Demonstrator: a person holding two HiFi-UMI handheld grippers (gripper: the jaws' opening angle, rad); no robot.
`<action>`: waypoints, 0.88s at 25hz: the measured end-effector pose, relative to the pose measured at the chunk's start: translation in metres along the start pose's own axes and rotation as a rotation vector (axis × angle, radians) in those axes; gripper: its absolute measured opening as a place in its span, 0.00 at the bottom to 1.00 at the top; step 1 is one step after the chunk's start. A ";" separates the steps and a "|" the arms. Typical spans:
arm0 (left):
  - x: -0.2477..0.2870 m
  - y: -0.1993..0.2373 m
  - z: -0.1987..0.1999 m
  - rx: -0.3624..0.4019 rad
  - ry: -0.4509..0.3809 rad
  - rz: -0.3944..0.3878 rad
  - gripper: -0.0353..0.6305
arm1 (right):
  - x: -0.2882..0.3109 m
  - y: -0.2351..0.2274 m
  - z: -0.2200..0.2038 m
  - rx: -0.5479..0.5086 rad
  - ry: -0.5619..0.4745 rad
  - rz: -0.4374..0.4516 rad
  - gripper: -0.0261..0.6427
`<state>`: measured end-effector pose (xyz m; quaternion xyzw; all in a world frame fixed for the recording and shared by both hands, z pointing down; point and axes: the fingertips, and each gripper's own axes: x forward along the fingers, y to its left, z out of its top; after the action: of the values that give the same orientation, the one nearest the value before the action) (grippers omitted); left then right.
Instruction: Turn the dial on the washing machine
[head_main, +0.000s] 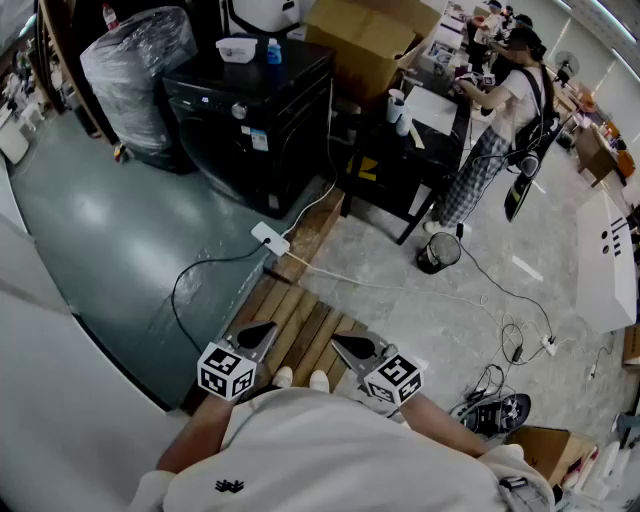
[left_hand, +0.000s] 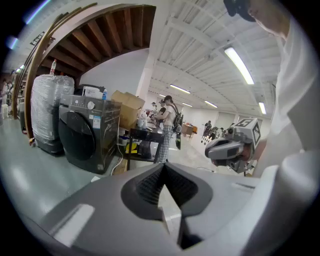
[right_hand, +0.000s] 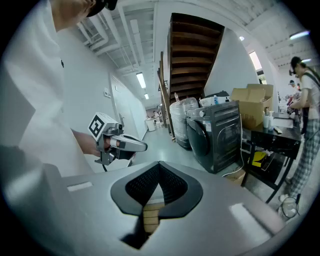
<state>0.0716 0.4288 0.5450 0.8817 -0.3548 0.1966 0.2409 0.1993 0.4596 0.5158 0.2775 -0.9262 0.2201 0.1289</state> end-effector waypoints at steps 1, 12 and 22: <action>0.013 0.007 0.015 0.021 -0.028 -0.003 0.14 | 0.002 -0.018 0.006 -0.027 -0.015 -0.013 0.04; 0.013 0.064 0.033 -0.022 -0.149 0.124 0.14 | 0.051 -0.059 0.009 -0.079 0.000 0.030 0.04; -0.013 0.177 0.074 -0.067 -0.247 0.134 0.14 | 0.167 -0.067 0.079 -0.106 0.040 0.038 0.04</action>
<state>-0.0514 0.2820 0.5290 0.8649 -0.4464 0.0902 0.2110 0.0927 0.2958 0.5299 0.2484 -0.9389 0.1786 0.1576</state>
